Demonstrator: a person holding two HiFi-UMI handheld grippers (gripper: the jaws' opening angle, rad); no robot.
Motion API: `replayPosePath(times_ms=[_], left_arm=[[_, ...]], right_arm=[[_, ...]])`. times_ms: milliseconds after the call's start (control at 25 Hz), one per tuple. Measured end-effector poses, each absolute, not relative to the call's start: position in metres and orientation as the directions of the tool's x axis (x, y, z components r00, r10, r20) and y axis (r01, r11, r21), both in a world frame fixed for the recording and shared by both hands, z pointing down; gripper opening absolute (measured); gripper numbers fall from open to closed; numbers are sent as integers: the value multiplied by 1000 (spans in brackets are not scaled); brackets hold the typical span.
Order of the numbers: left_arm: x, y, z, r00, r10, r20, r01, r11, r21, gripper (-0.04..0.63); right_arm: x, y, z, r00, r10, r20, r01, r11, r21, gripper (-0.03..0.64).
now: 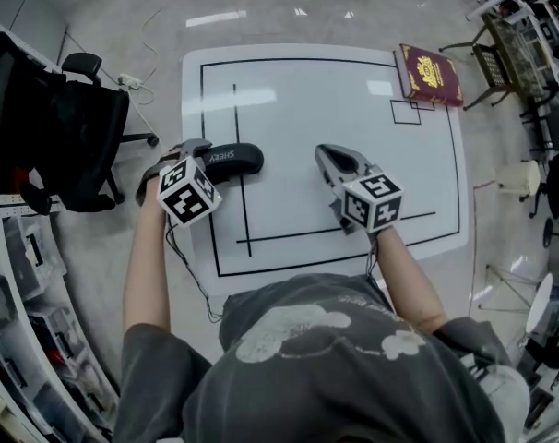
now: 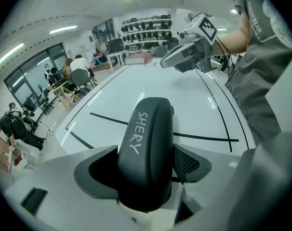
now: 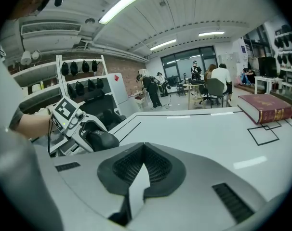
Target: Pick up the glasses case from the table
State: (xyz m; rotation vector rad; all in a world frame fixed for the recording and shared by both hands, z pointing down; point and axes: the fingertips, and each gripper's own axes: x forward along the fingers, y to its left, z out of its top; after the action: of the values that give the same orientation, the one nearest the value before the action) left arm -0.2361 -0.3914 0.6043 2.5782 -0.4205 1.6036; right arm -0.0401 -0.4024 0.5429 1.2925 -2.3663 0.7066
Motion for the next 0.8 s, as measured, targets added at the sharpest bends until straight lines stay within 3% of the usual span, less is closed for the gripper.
replayPosePath(times_ms=[480,800], left_arm=[[-223,-392,538,505,-449,737,-492,-851,-181,342],[-199,-363,503,558,-503,660,-636,-770,-49,342]], right_arm=[[-31,-381,507,-573,-693,437,-819,505,-271,-2],[-17,-355,487,-611,-675,413,-790,553,-266,-2]])
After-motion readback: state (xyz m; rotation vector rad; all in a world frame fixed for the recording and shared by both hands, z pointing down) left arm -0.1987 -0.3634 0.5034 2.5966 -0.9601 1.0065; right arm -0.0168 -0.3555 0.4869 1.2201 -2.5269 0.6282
